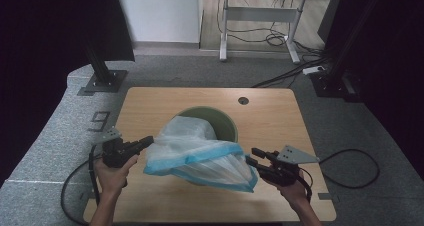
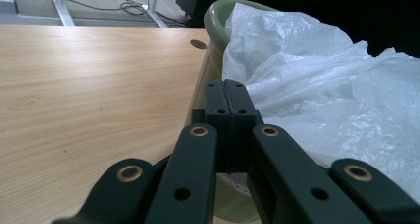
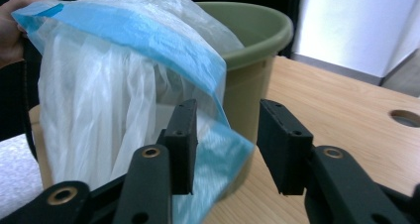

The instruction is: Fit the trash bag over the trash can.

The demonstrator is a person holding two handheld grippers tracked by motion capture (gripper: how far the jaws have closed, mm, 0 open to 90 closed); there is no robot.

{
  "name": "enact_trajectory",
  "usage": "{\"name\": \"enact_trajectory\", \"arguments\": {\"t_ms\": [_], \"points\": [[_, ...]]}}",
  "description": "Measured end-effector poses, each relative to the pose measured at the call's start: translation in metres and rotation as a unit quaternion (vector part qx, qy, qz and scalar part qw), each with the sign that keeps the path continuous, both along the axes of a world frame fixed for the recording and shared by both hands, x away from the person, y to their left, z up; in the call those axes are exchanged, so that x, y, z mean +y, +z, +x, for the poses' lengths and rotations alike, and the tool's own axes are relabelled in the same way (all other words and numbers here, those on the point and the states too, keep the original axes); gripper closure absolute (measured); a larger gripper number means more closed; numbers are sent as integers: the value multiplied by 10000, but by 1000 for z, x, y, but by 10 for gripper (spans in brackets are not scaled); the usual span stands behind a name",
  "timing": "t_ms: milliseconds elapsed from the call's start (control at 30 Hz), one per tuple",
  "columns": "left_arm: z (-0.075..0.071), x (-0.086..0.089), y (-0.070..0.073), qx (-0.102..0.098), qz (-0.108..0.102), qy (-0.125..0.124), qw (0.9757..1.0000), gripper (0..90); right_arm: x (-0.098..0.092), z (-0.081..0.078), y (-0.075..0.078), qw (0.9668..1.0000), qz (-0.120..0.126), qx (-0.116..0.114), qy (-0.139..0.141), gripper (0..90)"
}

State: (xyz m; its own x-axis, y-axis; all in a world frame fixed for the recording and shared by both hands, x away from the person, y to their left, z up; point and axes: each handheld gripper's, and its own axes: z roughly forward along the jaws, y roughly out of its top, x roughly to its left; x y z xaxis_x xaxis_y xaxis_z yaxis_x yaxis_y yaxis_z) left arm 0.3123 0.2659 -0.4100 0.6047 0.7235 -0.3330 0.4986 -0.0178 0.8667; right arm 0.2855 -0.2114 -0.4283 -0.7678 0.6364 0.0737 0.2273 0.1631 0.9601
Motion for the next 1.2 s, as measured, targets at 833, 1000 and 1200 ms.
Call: {"name": "enact_trajectory", "arguments": {"t_ms": [833, 1000, 1200], "points": [[6, -5, 6, -57, 94, -6, 9999, 900, 20, 31, 24, 9983, -389, -254, -357, 888], [15, -7, 8, -10, 99, 16, 9999, 900, 24, 56, 30, 9974, -369, -238, -566, 888], [27, -6, 15, -5, 107, 91, 9999, 900, 33, 77, 39, 9957, -502, -329, -709, 888]]}}
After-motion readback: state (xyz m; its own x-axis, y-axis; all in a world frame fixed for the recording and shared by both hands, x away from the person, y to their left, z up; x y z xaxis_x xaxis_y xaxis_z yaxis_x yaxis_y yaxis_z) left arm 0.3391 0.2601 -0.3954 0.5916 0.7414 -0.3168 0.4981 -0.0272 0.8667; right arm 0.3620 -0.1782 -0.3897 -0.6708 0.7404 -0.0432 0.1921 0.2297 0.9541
